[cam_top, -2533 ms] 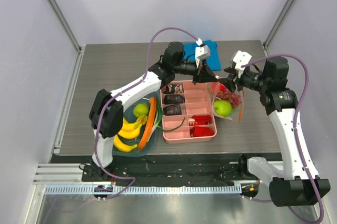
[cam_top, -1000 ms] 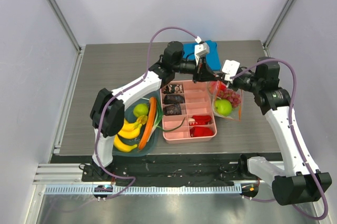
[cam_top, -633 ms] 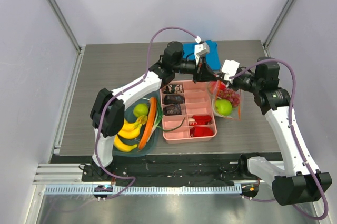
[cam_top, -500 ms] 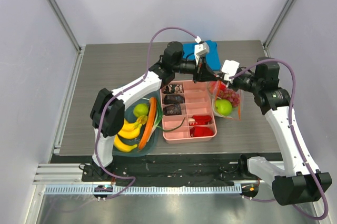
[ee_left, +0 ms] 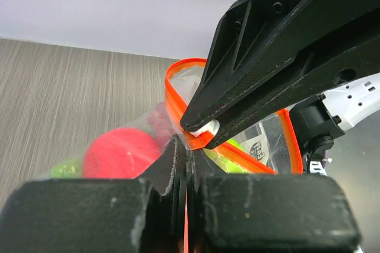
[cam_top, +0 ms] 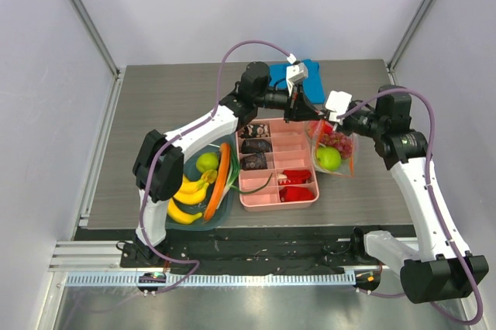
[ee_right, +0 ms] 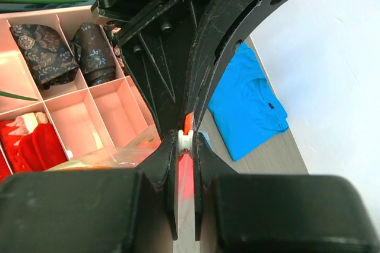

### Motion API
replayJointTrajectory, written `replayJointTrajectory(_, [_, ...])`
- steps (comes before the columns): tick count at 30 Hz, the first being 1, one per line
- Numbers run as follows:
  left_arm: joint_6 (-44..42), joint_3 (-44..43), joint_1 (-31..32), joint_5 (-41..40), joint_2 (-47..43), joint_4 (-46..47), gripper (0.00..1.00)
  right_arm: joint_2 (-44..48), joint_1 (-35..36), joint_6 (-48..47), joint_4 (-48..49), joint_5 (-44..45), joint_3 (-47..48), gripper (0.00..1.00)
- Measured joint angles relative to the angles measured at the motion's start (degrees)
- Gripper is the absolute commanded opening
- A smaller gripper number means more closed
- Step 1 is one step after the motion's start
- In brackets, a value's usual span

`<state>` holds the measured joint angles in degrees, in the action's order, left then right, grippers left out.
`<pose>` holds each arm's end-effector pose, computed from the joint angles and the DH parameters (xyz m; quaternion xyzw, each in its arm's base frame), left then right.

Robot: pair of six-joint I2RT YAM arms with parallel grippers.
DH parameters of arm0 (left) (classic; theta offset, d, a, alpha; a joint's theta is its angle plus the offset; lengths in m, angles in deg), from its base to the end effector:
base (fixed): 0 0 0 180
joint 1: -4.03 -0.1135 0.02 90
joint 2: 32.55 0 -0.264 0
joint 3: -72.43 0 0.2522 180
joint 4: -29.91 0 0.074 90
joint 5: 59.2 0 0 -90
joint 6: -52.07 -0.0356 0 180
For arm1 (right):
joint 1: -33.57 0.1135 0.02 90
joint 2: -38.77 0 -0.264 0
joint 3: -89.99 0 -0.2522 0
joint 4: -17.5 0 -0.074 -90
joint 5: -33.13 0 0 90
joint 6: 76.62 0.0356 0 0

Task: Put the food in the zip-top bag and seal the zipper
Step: Adjust the zipper food storage bag at the center of the board.

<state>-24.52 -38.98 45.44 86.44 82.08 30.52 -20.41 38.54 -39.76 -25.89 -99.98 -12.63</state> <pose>0.3374 -0.3368 0.3350 0.4675 0.5425 -0.5808 0.3870 0.2119 0.0428 0.3764 -0.5535 0.5908 0.0798 0.5816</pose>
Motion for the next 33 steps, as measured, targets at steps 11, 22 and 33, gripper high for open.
replayJointTrajectory(11, [0.92,0.09,0.04,0.61,0.0,0.17,0.0,0.44,-1.18,-2.49,-2.34,-0.83,0.02,0.04])
replayJointTrajectory(22, [1.03,0.09,0.02,1.62,0.0,1.46,0.0,-0.98,-2.82,-0.37,-4.35,-2.64,2.19,0.22])
replayJointTrajectory(33, [6.4,0.09,-2.91,-0.13,0.0,5.27,0.0,-5.35,-4.09,9.64,-8.87,0.59,6.34,0.62])
